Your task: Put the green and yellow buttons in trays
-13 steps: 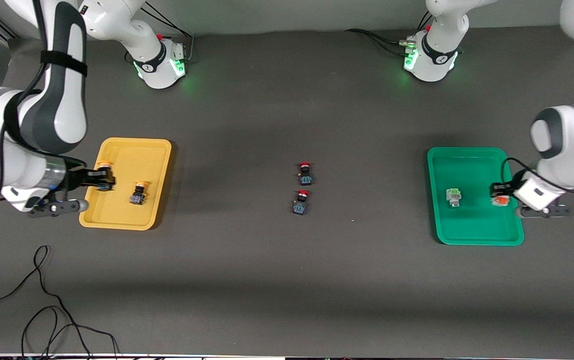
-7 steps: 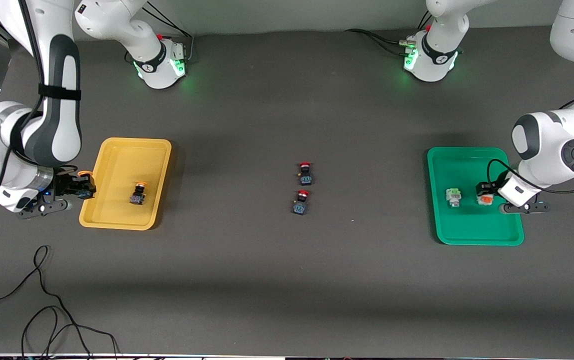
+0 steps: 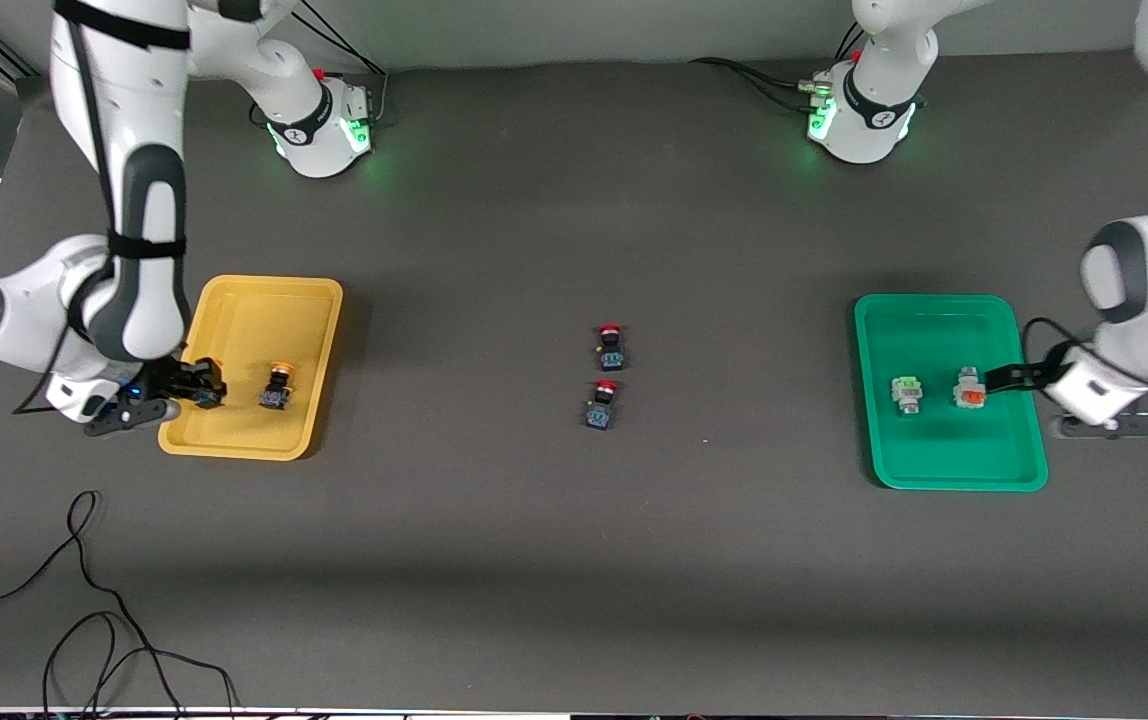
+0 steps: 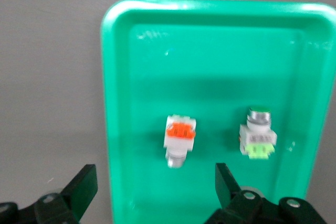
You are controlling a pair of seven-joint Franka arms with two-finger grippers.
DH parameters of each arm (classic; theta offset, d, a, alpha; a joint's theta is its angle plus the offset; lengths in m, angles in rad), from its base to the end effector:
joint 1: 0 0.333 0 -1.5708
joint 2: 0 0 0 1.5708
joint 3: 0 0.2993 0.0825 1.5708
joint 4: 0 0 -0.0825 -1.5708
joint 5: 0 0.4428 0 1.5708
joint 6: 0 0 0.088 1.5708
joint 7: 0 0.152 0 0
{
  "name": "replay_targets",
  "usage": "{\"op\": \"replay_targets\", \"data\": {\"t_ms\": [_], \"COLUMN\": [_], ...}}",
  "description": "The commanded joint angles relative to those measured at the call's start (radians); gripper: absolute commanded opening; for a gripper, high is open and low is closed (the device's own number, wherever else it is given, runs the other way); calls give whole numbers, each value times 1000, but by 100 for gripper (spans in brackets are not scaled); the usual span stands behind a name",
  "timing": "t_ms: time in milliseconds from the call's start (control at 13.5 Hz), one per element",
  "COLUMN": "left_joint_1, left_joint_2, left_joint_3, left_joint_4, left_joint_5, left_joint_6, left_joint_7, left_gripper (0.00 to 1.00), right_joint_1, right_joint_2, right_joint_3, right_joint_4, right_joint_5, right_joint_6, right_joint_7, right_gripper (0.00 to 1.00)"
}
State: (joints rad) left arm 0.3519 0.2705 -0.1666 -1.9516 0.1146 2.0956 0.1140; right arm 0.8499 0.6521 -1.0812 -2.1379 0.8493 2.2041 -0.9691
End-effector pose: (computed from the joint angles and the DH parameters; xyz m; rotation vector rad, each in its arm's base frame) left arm 0.6179 0.1255 0.2370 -3.1030 -0.0171 0.1984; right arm 0.5638 -0.1376 0.1345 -3.0279 -0.3107 0.0568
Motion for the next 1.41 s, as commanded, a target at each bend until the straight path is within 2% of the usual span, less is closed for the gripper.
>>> {"op": "replay_targets", "data": {"t_ms": [0, 148, 223, 297, 594, 742, 1039, 1336], "left_joint_1": [-1, -4, -7, -8, -105, -183, -393, -418], "left_joint_2": [-77, -132, -166, -194, -217, -232, -257, -272], "left_joint_3": [-10, -11, -13, -13, -2, 27, 157, 159], "left_joint_4": [115, 151, 158, 164, 299, 324, 323, 323], "left_joint_5": [-13, -55, -74, -93, -128, -127, -127, -130], "left_joint_6": [-204, -287, -316, -344, -504, -545, -546, -549], "left_joint_7": [50, 52, 52, 50, 30, -11, -109, -146], "left_gripper": [100, 100, 100, 100, 100, 100, 100, 100], "right_joint_1": [-3, -3, -2, -3, 14, 35, 130, 169], "right_joint_2": [75, 73, 73, 67, 31, -18, -26, -26], "right_joint_3": [12, 32, 32, 32, 15, -28, -176, -310], "right_joint_4": [13, 13, 15, 13, 15, 27, 131, 321], "right_joint_5": [71, 71, 71, 71, 71, 54, -56, -136], "right_joint_6": [37, 48, 46, 45, 16, -29, -196, -452], "right_joint_7": [-51, -49, -48, -48, -23, 36, 189, 317], "right_gripper": [0, 0, 22, 99, 100, 100, 100, 100]}}
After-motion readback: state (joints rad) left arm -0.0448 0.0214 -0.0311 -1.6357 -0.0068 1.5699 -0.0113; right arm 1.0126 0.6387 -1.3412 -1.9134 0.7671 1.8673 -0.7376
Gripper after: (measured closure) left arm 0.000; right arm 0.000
